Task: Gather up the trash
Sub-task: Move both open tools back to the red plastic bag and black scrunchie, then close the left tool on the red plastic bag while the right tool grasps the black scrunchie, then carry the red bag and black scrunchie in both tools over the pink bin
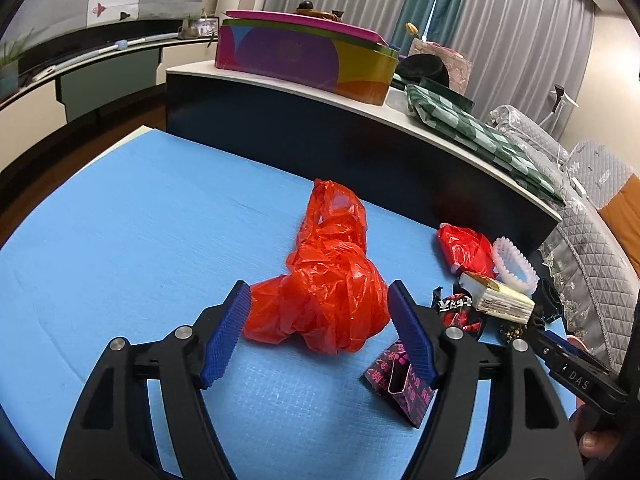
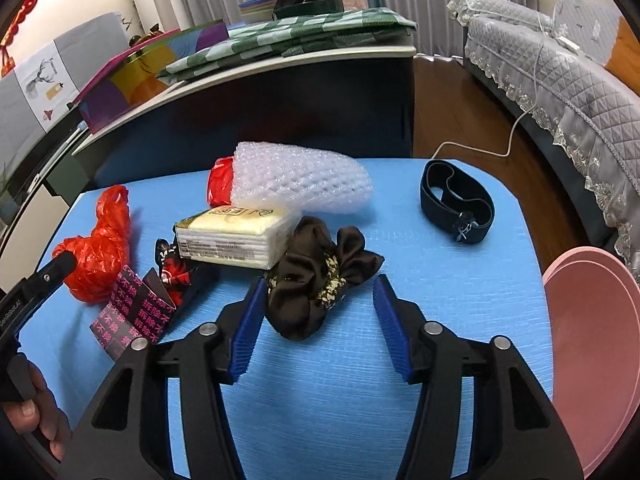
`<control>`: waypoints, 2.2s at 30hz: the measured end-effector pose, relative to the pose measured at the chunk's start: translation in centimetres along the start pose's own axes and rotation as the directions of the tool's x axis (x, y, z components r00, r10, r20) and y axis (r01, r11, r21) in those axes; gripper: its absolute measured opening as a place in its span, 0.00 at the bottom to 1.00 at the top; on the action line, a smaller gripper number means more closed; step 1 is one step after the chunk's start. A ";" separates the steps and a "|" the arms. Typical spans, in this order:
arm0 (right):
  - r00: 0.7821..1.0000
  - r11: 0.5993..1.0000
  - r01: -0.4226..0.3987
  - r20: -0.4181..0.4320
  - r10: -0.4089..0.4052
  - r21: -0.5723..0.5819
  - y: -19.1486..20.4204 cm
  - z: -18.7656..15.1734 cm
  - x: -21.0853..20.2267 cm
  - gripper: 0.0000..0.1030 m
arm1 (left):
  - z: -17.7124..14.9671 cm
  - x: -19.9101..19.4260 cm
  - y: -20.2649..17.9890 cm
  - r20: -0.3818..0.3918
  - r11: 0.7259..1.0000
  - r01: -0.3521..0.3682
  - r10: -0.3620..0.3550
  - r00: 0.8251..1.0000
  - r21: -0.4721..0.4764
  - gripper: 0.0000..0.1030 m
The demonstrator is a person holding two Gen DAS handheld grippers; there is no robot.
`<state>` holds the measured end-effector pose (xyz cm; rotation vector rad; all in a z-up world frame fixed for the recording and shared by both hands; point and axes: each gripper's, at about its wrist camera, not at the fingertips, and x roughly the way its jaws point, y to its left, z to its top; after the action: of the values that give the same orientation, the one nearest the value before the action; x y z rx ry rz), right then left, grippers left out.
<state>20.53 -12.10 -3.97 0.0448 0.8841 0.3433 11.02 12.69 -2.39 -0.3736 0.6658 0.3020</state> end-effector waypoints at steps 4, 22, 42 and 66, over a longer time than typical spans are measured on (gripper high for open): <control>1.000 0.999 0.009 -0.002 -0.009 -0.035 0.4 -0.1 -0.1 0.33 | -0.2 0.4 -0.4 -0.012 1.000 0.003 -0.003 1.000 0.009 0.66; 0.997 0.996 0.047 0.066 -0.042 -0.076 -0.7 -0.2 -3.7 0.01 | -0.1 -1.1 -2.8 0.000 0.994 0.044 -0.045 0.999 0.099 0.36; 0.982 0.994 0.061 0.183 -0.044 -0.089 -1.7 -2.0 -11.7 0.01 | -0.1 -7.9 -4.7 0.093 0.982 0.092 -0.109 0.990 0.168 0.26; 0.951 0.990 0.124 0.294 -0.098 -0.072 -3.2 -4.3 -19.1 0.01 | -2.5 -11.8 -9.0 0.103 0.941 0.191 -0.227 0.968 0.279 0.26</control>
<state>7.01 -21.52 7.07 -0.0377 0.5769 0.2623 4.32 1.81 5.54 -0.1612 0.5203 0.0311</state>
